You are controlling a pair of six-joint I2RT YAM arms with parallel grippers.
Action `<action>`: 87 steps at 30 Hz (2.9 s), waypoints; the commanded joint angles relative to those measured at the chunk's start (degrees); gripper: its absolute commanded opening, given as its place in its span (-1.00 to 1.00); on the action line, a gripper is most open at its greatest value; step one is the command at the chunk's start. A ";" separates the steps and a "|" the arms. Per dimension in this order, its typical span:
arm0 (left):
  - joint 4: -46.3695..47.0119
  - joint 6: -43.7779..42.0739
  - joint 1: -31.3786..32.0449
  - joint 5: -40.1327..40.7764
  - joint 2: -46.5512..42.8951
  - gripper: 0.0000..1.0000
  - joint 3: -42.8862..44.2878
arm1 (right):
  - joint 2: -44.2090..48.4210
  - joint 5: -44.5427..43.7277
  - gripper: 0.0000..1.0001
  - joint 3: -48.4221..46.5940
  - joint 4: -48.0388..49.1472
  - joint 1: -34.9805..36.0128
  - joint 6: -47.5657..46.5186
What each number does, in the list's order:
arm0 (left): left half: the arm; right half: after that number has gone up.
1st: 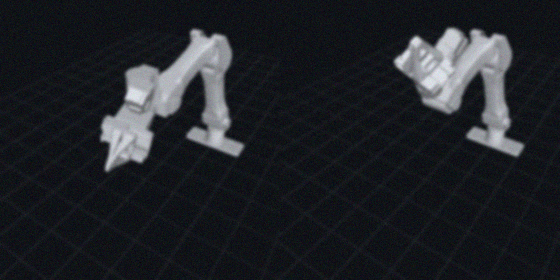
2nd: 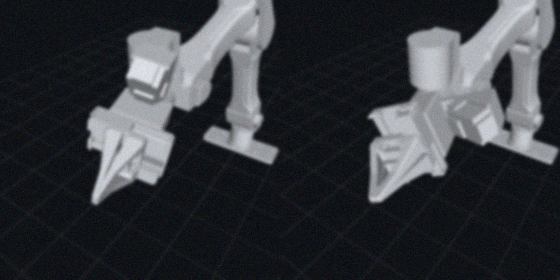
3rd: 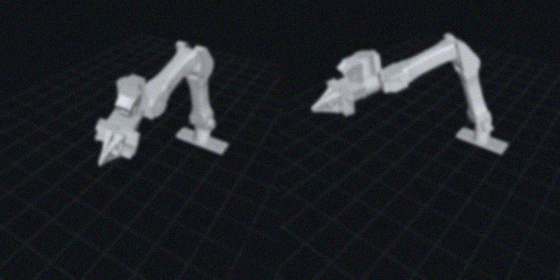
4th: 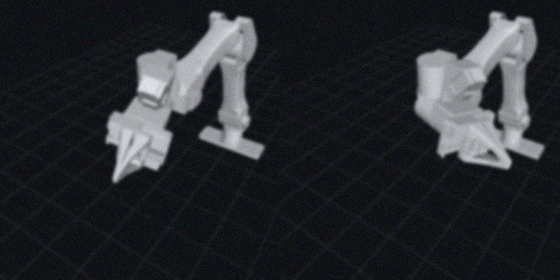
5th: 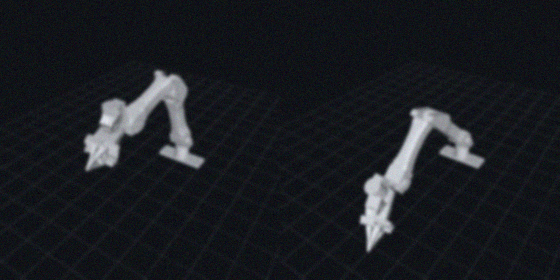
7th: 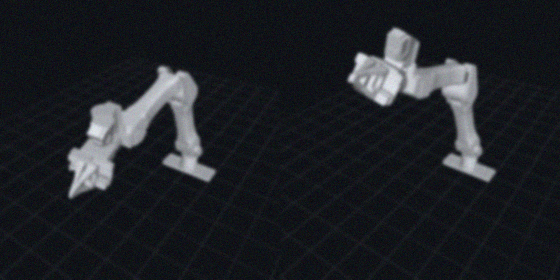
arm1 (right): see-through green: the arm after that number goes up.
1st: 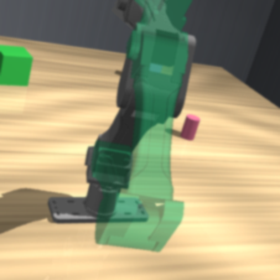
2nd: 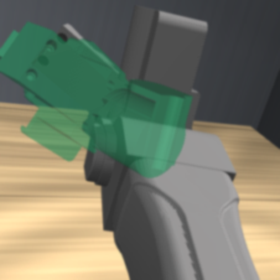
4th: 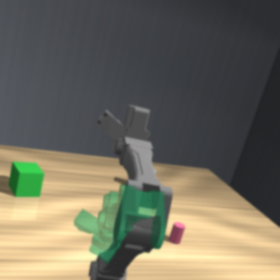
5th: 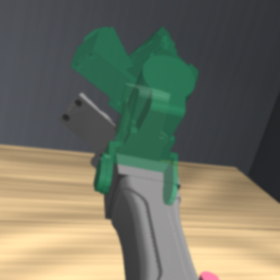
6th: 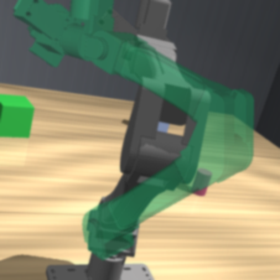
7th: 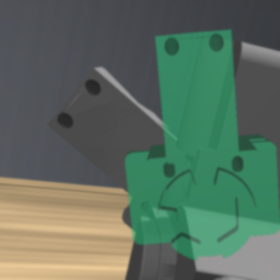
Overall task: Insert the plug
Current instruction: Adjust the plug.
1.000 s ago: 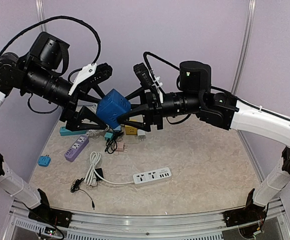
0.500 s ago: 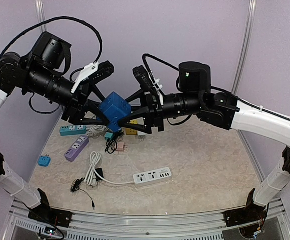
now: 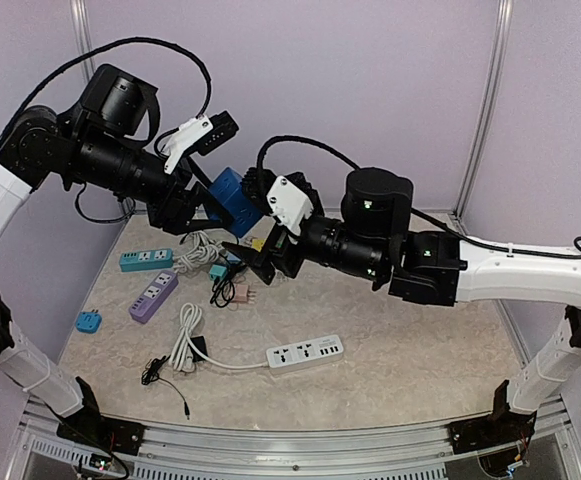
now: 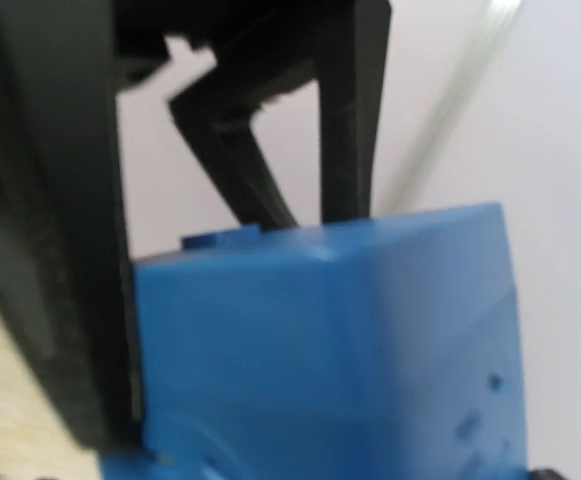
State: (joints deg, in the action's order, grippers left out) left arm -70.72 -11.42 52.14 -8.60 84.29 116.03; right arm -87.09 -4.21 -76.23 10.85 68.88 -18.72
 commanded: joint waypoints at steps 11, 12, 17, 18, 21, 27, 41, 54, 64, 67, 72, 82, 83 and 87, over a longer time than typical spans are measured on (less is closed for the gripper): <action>4.28 3.37 -1.07 4.19 0.69 -1.00 -1.12 | -4.53 -17.60 0.02 -3.51 13.08 4.24 -8.77; 4.27 3.39 -1.13 4.09 0.77 -1.00 -1.11 | -4.68 -17.70 -0.13 -3.65 13.21 4.51 -9.09; 4.10 3.22 -1.16 3.53 0.70 -1.00 -1.56 | -5.30 -19.09 -1.00 -4.74 13.20 5.13 -8.57; 4.04 3.07 -1.19 3.40 0.70 -1.00 -1.52 | -5.18 -19.16 -1.00 -4.80 13.19 5.14 -7.98; 3.85 1.69 -1.25 1.46 0.38 -0.26 -1.07 | -4.65 -18.48 -1.00 -5.54 10.82 5.04 -5.59; 1.64 -6.92 -2.77 -4.75 -0.30 0.97 4.03 | -2.82 -10.26 -1.00 -6.65 3.12 3.81 0.57; -4.44 -24.81 -2.53 -17.04 -5.79 0.98 6.23 | 5.56 33.32 -1.00 -2.57 4.16 -4.61 16.28; 7.27 -18.29 5.67 -5.89 -3.23 0.97 4.57 | 6.14 34.22 -1.00 -1.33 3.52 -4.56 15.78; 5.74 -19.87 6.30 -7.51 -0.89 0.46 5.91 | 7.30 32.78 -1.00 -0.26 3.05 -4.56 14.79; 5.35 -19.87 6.77 -8.24 -0.48 0.57 5.79 | 7.03 32.81 -1.00 -0.47 3.45 -4.59 14.50; 5.21 -19.68 6.92 -9.44 -0.27 -0.11 6.01 | 6.76 32.97 -1.00 -0.67 4.14 -4.63 14.46; 5.37 -17.03 6.91 -3.70 -0.96 -1.00 5.46 | 6.92 21.61 0.78 -4.89 -8.50 -4.62 13.56; 5.55 -16.54 6.86 -1.59 -1.04 -1.00 4.88 | 7.01 19.86 0.96 -6.02 -11.59 -4.60 13.50; 4.72 -16.66 6.91 6.39 -0.69 -1.00 2.46 | 6.14 18.19 0.99 -11.13 -22.98 -4.58 12.87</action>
State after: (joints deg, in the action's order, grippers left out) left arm -67.16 -28.60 58.87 -11.22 83.24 120.46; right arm -81.12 18.83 -82.21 1.28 64.07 -6.13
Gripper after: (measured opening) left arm 0.552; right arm 0.992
